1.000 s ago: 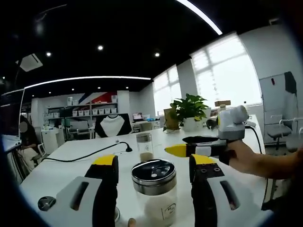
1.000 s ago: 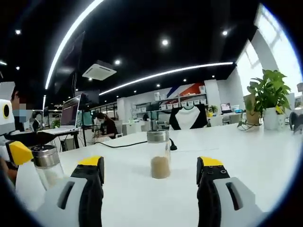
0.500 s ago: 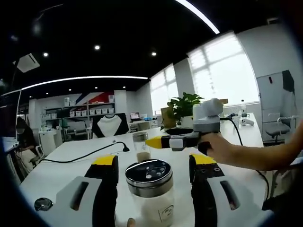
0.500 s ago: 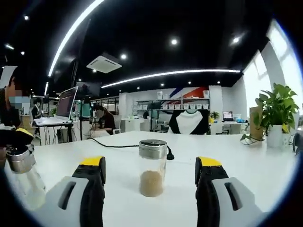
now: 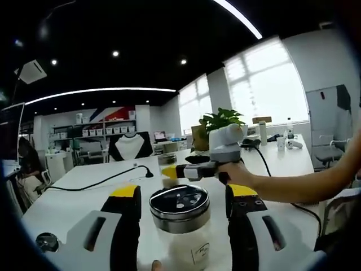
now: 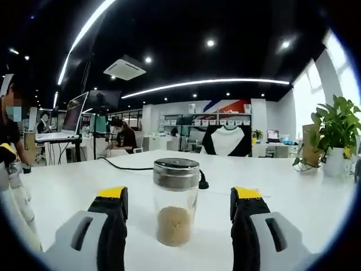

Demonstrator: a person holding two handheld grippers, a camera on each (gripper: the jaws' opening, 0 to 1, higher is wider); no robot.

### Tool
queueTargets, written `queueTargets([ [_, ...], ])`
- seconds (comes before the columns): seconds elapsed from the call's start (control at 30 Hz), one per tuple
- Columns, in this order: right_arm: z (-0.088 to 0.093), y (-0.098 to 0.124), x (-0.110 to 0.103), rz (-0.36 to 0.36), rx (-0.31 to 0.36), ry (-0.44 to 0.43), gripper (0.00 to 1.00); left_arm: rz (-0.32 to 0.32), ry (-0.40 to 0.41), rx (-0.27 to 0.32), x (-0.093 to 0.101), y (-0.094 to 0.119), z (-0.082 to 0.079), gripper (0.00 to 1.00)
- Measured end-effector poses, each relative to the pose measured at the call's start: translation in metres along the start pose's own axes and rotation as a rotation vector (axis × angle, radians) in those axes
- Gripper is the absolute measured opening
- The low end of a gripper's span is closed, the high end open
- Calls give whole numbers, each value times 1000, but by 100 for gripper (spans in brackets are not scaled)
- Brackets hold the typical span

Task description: Rotate the seasoning bottle until the label or dispensing opening points toward the visible target arrow and the bottle remains upright within the marked orientation range

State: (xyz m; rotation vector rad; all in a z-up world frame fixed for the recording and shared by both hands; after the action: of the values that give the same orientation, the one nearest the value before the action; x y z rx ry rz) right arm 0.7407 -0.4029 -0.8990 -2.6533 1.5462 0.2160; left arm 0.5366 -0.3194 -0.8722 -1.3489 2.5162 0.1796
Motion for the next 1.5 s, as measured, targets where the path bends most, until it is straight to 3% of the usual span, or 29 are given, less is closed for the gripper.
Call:
queueTargets([
  [0.4,24,-18,-2,2,-51,30,70,1,10,7,3,0,-2,64],
  [0.43,24,-19,-3,-1,-51,31,68,1,10,8,3,0,-2,64],
  [0.57,27,-25,-1,-20,-62,-5,43,20,4,10,7,1,-3,61],
  [0.9,32,-30,1,-61,-75,-40,38,15,24,0,9,5,0,62],
  [1.17,31,-34,4,-71,-50,-22,38,4,18,-13,9,9,0,62],
  [1.5,31,-21,3,-56,-50,-13,38,5,16,-18,10,10,-2,62],
])
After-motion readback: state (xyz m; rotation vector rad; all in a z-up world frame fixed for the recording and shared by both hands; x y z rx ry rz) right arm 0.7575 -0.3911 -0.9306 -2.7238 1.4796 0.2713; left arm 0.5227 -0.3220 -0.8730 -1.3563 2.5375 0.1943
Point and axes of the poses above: the point that each gripper's makers call its tool centre point, and the gripper's own axes: y roughly backward along the fingers, x roughly to its right, z roughly out of its underside, the point moved 1 cm from there along y, roughly backward along the fingers, and after that the axes turned 12 degrees about -y, right-handed, at the moved point
